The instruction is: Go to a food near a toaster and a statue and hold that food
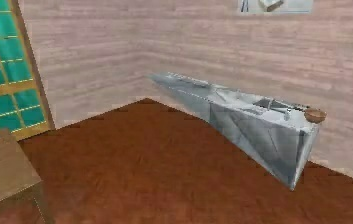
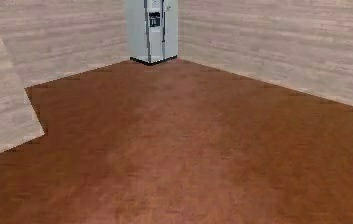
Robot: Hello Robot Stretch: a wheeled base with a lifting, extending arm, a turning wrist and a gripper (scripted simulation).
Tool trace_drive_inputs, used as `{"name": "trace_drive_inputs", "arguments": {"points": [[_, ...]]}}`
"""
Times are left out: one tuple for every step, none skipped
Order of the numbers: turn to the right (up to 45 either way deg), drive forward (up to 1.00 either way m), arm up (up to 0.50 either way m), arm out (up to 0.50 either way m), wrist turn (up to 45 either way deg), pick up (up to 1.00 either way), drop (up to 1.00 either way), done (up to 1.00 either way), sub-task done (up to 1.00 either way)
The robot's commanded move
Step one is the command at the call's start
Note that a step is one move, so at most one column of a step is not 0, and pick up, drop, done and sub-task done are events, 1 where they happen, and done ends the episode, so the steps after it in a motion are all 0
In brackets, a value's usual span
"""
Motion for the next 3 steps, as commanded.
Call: {"name": "trace_drive_inputs", "arguments": {"points": [[0.0,0.95,0.0,0.0,0.0,0.0,0.0,0.0,0.0],[-45.0,0.0,0.0,0.0,0.0,0.0,0.0,0.0,0.0],[0.0,0.8,0.0,0.0,0.0,0.0,0.0,0.0,0.0]]}}
